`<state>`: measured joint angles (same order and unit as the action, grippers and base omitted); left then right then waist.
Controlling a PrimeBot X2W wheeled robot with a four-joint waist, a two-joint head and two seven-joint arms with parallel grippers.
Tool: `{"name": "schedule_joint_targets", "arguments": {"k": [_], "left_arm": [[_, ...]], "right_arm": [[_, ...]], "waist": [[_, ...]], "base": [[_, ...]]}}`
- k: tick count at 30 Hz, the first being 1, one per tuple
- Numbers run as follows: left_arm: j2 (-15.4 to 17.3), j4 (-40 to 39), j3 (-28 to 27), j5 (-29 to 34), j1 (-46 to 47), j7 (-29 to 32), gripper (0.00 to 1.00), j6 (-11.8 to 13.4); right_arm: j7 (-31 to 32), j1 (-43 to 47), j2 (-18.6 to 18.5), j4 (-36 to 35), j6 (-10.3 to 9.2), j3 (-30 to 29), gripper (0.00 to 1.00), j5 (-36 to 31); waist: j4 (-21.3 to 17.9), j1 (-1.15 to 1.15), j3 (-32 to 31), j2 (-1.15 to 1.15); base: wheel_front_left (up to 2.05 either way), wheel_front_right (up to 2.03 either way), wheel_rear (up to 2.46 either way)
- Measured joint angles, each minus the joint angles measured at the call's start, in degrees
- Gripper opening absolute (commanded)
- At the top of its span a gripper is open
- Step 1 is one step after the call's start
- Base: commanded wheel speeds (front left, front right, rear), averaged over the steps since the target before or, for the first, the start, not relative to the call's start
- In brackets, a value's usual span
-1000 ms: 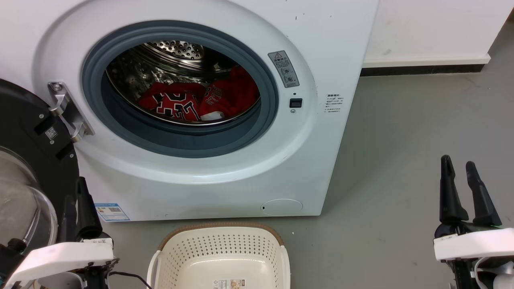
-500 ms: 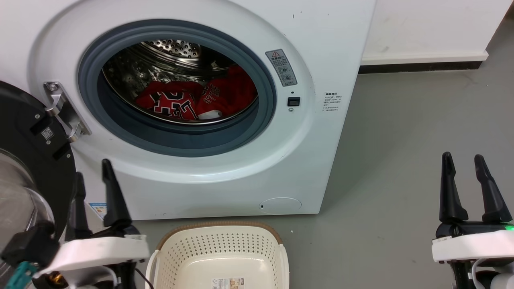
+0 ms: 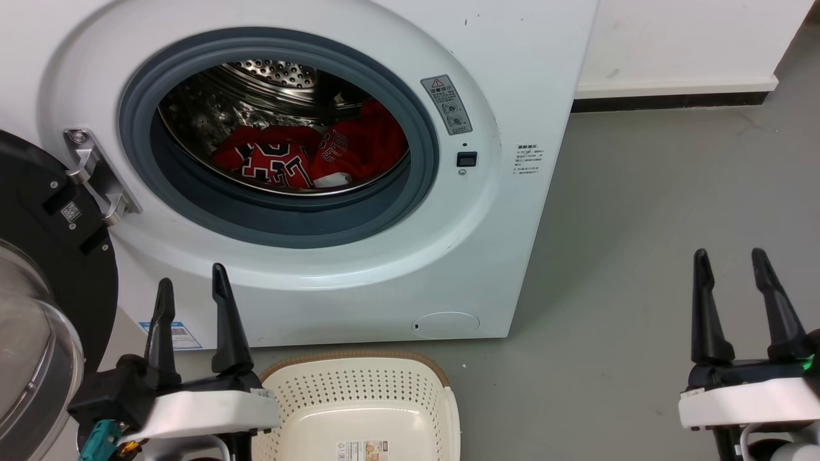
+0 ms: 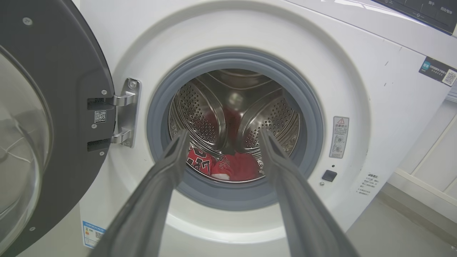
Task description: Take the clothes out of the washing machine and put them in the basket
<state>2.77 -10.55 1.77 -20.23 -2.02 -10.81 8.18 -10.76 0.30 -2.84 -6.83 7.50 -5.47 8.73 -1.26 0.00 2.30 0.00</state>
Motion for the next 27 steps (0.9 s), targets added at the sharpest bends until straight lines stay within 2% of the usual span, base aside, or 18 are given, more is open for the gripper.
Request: {"name": "schedule_joint_targets", "arguments": {"k": [11,22,24,27], "left_arm": [[0.04,3.98,1.58,6.62,-0.99,-1.46,1.00,-5.16],[0.04,5.99,3.55,12.91,-1.18,-2.83,1.00,-7.17],[0.03,6.13,3.05,11.95,-1.24,-3.02,1.00,-6.64],[0.12,6.13,2.53,12.67,-1.23,-3.35,1.00,-7.28]], "right_arm": [[-1.41,1.26,-0.03,3.09,0.01,2.12,1.00,-3.99],[-2.83,2.07,-0.07,5.16,0.01,3.87,1.00,-7.78],[-3.11,2.08,-0.04,5.24,0.01,4.37,1.00,-7.64],[-3.37,2.08,-0.07,5.17,0.01,4.41,1.00,-8.02]], "waist": [[-0.35,0.00,-0.17,0.00],[-0.48,0.00,0.34,0.00],[-0.47,0.00,0.47,0.00],[-0.38,0.00,0.77,0.00]], "base": [[0.00,0.00,0.00],[0.00,0.00,0.00],[0.00,0.00,0.00],[0.00,0.00,0.00]]}}
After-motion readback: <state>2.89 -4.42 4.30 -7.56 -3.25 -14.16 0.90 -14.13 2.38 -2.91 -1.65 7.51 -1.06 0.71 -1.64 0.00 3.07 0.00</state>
